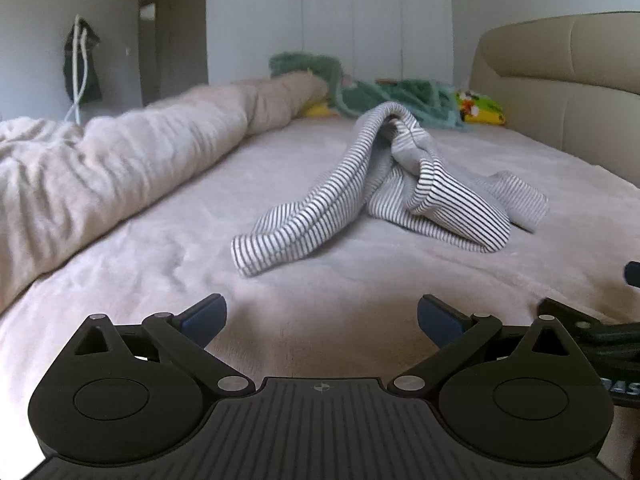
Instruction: Fold clothes
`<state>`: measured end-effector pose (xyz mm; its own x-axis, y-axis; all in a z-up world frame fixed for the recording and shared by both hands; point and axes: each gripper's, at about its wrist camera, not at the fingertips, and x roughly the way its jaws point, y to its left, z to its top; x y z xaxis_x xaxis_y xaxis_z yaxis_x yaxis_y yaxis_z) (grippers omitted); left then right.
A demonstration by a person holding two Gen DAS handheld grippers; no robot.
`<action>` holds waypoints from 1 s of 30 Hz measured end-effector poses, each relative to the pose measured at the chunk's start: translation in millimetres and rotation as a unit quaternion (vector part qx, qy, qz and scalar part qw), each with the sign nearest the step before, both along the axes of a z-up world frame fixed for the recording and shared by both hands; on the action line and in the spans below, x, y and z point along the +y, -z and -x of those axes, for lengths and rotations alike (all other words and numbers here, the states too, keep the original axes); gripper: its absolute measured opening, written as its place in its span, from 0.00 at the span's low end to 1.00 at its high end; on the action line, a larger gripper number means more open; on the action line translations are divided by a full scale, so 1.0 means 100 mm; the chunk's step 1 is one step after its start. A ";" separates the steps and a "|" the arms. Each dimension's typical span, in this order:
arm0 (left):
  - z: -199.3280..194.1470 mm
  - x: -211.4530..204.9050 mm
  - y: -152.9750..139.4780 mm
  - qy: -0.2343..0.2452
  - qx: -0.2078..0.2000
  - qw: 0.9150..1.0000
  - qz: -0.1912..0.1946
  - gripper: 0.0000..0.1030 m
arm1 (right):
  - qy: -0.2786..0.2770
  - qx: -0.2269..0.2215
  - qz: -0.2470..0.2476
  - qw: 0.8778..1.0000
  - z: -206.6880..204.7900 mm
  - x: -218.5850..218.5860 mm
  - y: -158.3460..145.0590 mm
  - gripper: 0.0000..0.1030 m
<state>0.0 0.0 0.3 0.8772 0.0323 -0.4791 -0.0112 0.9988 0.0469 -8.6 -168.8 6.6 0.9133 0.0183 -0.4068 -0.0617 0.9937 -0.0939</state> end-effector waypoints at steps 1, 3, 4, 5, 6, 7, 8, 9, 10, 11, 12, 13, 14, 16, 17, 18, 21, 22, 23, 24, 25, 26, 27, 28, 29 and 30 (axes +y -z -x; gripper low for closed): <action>0.00 0.00 -0.01 -0.002 -0.005 1.000 0.001 1.00 | 0.001 0.000 -0.008 1.000 0.00 -0.02 0.00 1.00; 0.00 0.00 -0.02 -0.006 -0.016 1.000 0.003 1.00 | 0.004 0.001 -0.024 1.000 0.00 -0.05 0.00 1.00; 0.00 0.00 -0.03 -0.008 -0.021 1.000 0.003 1.00 | 0.006 0.001 -0.033 0.999 0.00 -0.07 0.00 1.00; 0.00 0.00 -0.03 -0.010 -0.027 1.000 0.004 1.00 | 0.007 0.001 -0.041 0.999 0.00 -0.08 0.00 1.00; 0.00 0.01 -0.04 -0.013 -0.032 0.999 0.005 1.00 | 0.009 0.001 -0.049 0.999 0.00 -0.10 0.00 1.00; 0.00 0.01 -0.04 -0.015 -0.037 0.999 0.006 1.00 | 0.010 0.001 -0.056 0.998 0.00 -0.11 0.01 1.00; 0.00 0.01 -0.05 -0.017 -0.043 0.999 0.007 1.00 | 0.011 -0.001 -0.053 0.999 0.03 -0.13 0.02 1.00; 0.00 0.01 -0.06 -0.019 -0.048 0.999 0.008 1.00 | 0.010 0.007 -0.059 0.998 0.01 -0.17 0.02 1.00; 0.02 0.01 -0.05 -0.019 -0.055 0.998 0.010 1.00 | 0.009 0.014 -0.063 0.998 -0.01 -0.20 0.01 1.00; 0.06 0.02 -0.02 -0.017 -0.066 0.998 0.015 1.00 | 0.009 0.012 -0.059 0.998 -0.03 -0.18 0.04 1.00; 0.10 0.02 0.01 -0.015 -0.076 0.997 0.018 1.00 | 0.009 0.010 -0.055 0.998 -0.05 -0.17 0.06 1.00; 0.13 0.01 0.03 -0.013 -0.083 0.996 0.018 1.00 | 0.011 0.009 -0.051 0.999 -0.05 -0.17 0.06 1.00; 0.15 0.00 0.04 -0.011 -0.086 0.996 0.016 1.00 | 0.013 0.008 -0.048 0.999 -0.05 -0.16 0.05 1.00; 0.18 -0.02 0.06 -0.008 -0.093 0.996 0.011 1.00 | 0.014 0.002 -0.038 0.999 -0.03 -0.12 0.06 1.00; 0.19 -0.02 0.07 -0.007 -0.095 0.995 0.009 1.00 | 0.015 -0.001 -0.034 0.999 -0.02 -0.10 0.07 1.00; 0.19 -0.03 0.07 -0.006 -0.097 0.995 0.008 1.00 | 0.016 -0.004 -0.031 0.999 -0.01 -0.09 0.07 1.00; 0.21 -0.03 0.08 -0.003 -0.100 0.995 0.006 1.00 | 0.019 -0.011 -0.024 0.999 0.02 -0.07 0.08 1.00; 0.21 -0.03 0.08 -0.003 -0.100 0.995 0.006 1.00 | 0.021 -0.013 -0.021 0.999 0.03 -0.06 0.08 1.00; 0.21 -0.03 0.09 -0.003 -0.101 0.995 0.005 1.00 | 0.021 -0.016 -0.016 1.000 0.04 -0.04 0.09 1.00; 0.22 -0.04 0.09 -0.003 -0.101 0.995 0.004 1.00 | 0.021 -0.018 -0.013 1.000 0.05 -0.03 0.09 1.00; 0.22 -0.04 0.09 -0.002 -0.102 0.995 0.004 1.00 | 0.021 -0.019 -0.009 1.000 0.06 -0.02 0.10 1.00; 0.22 -0.04 0.09 -0.002 -0.102 0.995 0.003 1.00 | 0.021 -0.019 -0.006 1.000 0.06 -0.01 0.10 1.00; 0.22 -0.04 0.09 -0.002 -0.103 0.995 0.002 1.00 | 0.020 -0.020 -0.004 1.000 0.06 -0.01 0.09 1.00; 0.22 -0.04 0.09 -0.002 -0.103 0.995 0.002 1.00 | 0.020 -0.020 -0.003 1.000 0.07 -0.01 0.09 1.00; 0.23 -0.04 0.10 -0.001 -0.103 0.995 0.001 1.00 | 0.020 -0.019 -0.003 1.000 0.06 -0.01 0.09 1.00; 0.23 -0.05 0.10 -0.001 -0.104 0.995 0.000 1.00 | 0.019 -0.018 -0.003 1.000 0.06 -0.02 0.09 1.00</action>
